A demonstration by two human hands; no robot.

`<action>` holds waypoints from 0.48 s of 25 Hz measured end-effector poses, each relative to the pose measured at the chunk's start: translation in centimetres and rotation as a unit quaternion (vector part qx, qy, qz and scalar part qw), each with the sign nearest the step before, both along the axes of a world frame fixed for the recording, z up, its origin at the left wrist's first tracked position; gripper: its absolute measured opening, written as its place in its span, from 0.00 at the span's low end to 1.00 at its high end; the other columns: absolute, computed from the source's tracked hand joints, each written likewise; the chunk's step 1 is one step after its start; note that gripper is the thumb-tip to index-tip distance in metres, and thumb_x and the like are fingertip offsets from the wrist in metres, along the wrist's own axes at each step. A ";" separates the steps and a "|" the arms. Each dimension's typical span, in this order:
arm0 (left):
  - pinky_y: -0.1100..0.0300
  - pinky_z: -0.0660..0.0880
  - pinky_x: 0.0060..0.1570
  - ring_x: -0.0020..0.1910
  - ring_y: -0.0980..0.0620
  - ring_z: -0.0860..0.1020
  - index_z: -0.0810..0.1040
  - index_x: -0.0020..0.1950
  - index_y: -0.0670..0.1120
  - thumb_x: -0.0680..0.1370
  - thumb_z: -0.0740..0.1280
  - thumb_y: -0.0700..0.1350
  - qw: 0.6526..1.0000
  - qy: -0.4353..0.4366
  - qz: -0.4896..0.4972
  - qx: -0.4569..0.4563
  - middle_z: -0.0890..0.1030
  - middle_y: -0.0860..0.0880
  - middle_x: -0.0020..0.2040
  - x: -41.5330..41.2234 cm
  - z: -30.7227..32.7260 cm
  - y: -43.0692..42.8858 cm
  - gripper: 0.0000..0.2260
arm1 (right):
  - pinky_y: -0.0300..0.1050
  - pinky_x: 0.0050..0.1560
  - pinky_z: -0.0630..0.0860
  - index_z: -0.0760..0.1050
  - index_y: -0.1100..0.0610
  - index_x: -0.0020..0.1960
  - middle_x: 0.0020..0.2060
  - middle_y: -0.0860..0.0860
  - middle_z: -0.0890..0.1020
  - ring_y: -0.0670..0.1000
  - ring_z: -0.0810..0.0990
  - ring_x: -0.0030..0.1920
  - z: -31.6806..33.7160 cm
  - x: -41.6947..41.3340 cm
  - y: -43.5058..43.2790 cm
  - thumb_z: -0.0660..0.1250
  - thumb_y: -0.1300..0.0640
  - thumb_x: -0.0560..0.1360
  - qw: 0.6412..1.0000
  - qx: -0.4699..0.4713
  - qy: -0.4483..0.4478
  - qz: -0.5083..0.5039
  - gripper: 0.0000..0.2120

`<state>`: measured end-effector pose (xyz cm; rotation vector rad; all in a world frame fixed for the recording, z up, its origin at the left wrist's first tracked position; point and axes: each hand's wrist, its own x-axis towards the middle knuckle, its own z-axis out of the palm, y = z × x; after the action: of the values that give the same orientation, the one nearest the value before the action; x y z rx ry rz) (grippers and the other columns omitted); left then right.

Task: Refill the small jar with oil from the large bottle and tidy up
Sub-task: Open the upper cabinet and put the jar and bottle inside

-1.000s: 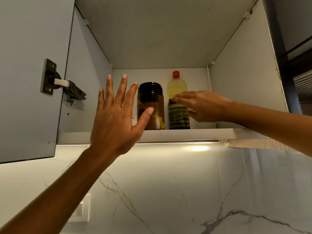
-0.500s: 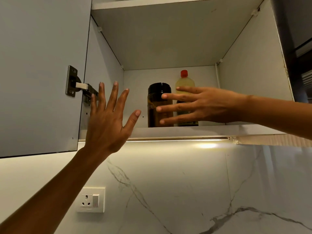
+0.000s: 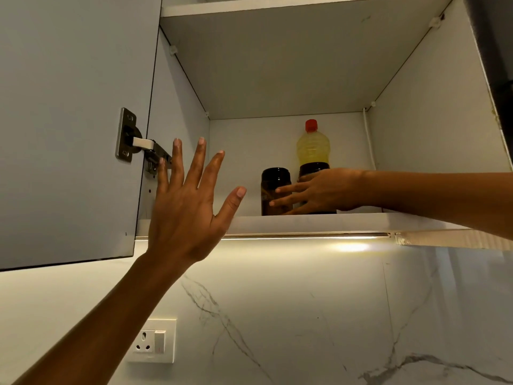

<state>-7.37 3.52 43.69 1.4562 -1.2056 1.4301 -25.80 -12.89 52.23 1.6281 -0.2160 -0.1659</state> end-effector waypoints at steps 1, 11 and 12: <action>0.47 0.38 0.70 0.75 0.47 0.41 0.52 0.74 0.53 0.72 0.36 0.70 1.000 -0.001 -0.001 -0.002 0.49 0.49 0.76 0.1 -0.1 0.0 0.36 | 0.53 0.72 0.54 0.40 0.50 0.76 0.75 0.50 0.36 0.56 0.36 0.74 0.2 0.6 -0.2 0.68 0.63 0.72 1.000 -0.002 0.007 -0.024 0.45; 0.47 0.40 0.70 0.74 0.47 0.42 0.53 0.74 0.53 0.72 0.36 0.71 1.000 -0.006 -0.008 -0.016 0.51 0.49 0.76 0.2 -0.1 -0.5 0.36 | 0.58 0.73 0.50 0.41 0.51 0.76 0.75 0.50 0.36 0.57 0.35 0.74 1.6 5.0 -5.2 0.70 0.57 0.71 0.994 0.014 0.055 -0.093 0.45; 0.47 0.40 0.70 0.74 0.47 0.43 0.54 0.74 0.53 0.72 0.36 0.71 1.000 -0.008 -0.008 -0.015 0.51 0.49 0.76 0.2 -0.1 -0.5 0.37 | 0.58 0.73 0.50 0.42 0.51 0.76 0.75 0.51 0.36 0.57 0.36 0.74 1.4 5.2 -5.5 0.70 0.58 0.71 0.994 0.012 0.054 -0.097 0.46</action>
<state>-7.16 3.00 43.60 1.4142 -1.1987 1.4441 -20.60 -18.43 53.66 1.6148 -0.2894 -0.4050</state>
